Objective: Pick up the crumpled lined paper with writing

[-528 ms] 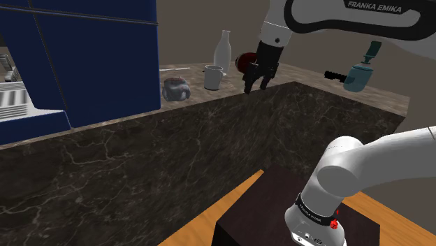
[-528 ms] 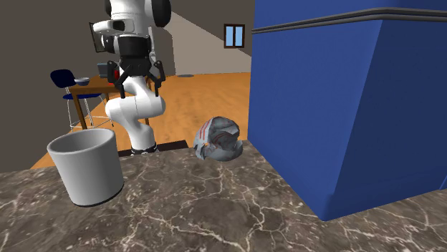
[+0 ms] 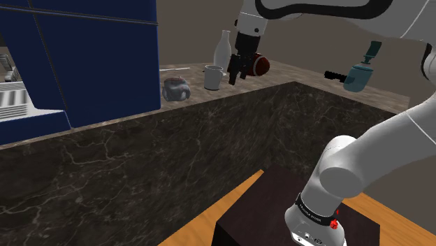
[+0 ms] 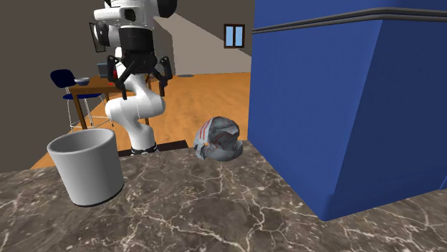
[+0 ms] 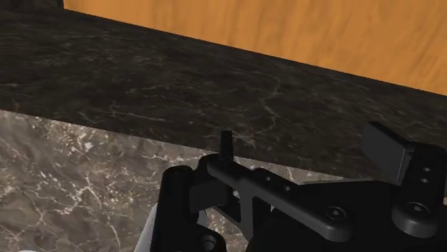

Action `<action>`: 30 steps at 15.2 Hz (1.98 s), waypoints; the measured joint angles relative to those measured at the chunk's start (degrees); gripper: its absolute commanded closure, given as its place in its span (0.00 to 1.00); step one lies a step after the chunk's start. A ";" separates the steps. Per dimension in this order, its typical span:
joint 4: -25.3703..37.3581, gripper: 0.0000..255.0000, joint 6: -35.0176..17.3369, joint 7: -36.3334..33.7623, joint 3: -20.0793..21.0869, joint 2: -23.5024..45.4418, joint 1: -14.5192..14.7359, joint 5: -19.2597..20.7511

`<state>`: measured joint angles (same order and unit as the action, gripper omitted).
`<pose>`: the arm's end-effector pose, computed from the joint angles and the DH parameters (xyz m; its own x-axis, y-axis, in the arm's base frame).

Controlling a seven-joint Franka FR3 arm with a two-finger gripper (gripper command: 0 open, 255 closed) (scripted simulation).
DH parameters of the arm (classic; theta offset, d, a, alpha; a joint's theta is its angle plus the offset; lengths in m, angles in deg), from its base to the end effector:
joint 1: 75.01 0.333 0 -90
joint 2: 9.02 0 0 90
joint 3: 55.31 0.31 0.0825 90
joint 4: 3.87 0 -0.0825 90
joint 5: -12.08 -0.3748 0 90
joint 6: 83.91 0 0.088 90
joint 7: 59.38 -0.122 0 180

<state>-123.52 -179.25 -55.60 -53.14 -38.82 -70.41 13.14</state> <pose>0.3886 0.0474 0.6134 0.9791 0.1811 0.0926 0.1777 -0.9831 0.0435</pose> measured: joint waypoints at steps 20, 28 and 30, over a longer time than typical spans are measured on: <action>52.82 0.00 14.96 34.73 5.63 44.41 10.01 5.21; 45.88 1.00 9.83 34.91 5.59 42.61 9.61 4.92; 45.69 1.00 9.71 34.93 5.59 42.51 9.59 4.91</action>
<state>-77.84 -169.53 -20.68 -47.56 3.69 -60.82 18.05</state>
